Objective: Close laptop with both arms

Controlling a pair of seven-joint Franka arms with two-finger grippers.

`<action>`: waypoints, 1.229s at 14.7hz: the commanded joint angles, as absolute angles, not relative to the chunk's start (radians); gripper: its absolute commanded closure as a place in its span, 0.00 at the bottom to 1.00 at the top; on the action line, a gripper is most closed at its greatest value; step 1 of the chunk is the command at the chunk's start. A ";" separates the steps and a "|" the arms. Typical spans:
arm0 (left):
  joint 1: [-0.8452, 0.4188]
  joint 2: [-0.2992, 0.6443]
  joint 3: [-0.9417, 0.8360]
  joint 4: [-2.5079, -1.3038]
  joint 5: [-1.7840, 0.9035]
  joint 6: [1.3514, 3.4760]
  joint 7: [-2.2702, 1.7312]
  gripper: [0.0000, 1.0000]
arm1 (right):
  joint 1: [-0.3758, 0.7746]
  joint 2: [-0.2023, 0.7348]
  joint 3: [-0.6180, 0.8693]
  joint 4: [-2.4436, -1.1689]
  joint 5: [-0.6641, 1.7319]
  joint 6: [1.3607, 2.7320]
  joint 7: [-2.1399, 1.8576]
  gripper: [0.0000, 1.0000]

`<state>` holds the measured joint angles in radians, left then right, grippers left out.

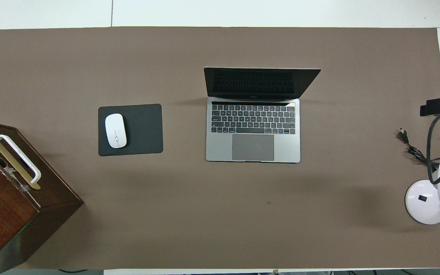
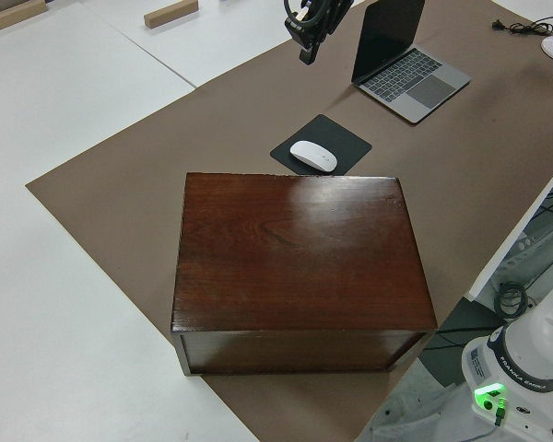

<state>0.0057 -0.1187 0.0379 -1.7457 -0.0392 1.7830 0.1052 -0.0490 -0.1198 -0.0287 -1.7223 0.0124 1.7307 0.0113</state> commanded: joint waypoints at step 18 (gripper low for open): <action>-0.264 -0.310 0.041 -2.233 -0.031 2.397 0.018 1.00 | -0.101 0.041 -0.023 -1.560 -0.060 1.808 -0.087 0.21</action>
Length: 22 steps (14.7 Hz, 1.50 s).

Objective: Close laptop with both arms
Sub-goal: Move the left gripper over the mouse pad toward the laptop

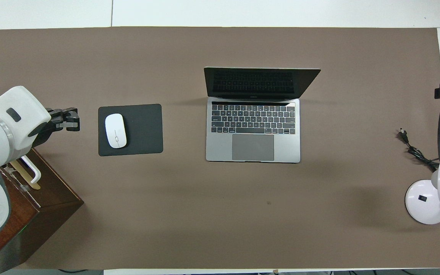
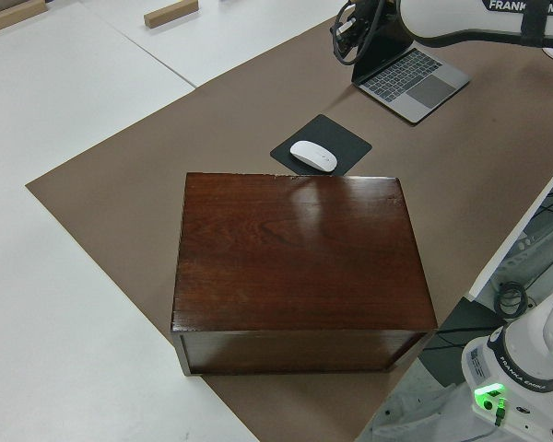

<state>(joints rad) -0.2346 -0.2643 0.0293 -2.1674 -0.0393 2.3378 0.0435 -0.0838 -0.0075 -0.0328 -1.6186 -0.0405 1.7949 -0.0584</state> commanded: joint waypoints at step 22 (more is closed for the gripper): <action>-0.548 -0.109 0.041 -2.428 -0.031 2.988 -0.152 1.00 | 0.067 0.569 0.009 -1.083 -0.117 2.089 0.145 1.00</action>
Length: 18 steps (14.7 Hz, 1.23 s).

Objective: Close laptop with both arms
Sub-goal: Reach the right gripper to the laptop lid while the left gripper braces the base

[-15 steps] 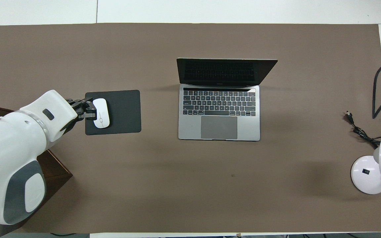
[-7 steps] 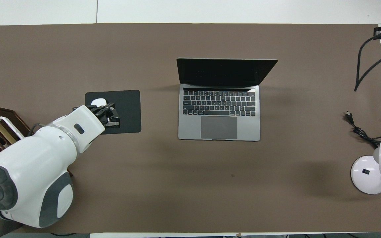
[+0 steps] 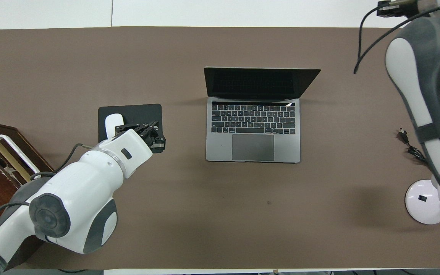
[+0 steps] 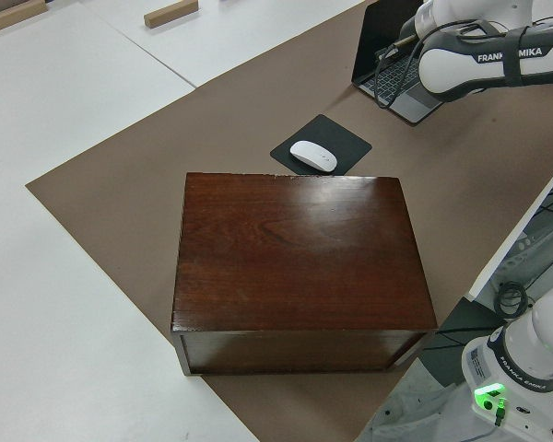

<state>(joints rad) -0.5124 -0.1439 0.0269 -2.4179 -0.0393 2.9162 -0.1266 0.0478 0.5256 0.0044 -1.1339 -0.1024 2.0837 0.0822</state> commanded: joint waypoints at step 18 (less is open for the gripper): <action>-0.670 0.181 0.043 -2.387 -0.031 3.336 -0.187 1.00 | 0.308 0.595 0.012 -1.160 -0.100 2.095 0.586 1.00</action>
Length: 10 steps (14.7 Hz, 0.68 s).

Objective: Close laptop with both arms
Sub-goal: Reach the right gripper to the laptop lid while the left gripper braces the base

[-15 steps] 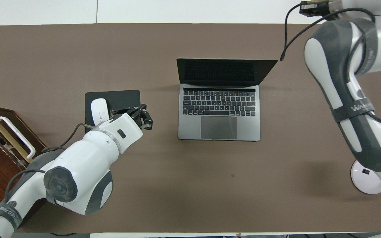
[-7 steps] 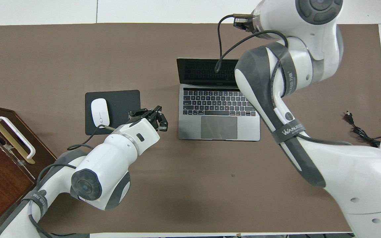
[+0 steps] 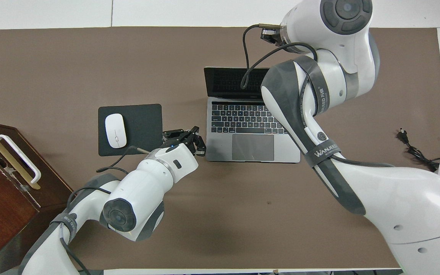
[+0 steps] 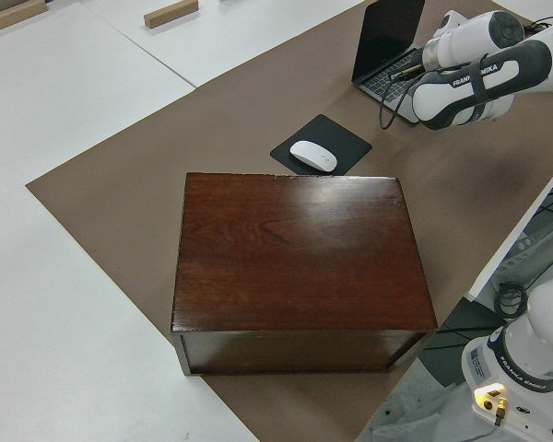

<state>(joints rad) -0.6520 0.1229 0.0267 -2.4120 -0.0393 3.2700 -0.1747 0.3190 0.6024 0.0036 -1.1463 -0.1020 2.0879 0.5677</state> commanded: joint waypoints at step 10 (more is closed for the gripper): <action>-0.716 0.321 0.046 -2.376 -0.035 3.482 -0.179 1.00 | 0.256 0.558 0.021 -1.178 0.101 1.797 0.563 1.00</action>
<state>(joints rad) -0.6959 0.2925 0.0279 -2.3939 -0.0393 3.4468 -0.1747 0.2752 0.5887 0.0050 -1.1470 0.0748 1.8361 0.5689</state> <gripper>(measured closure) 0.991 0.991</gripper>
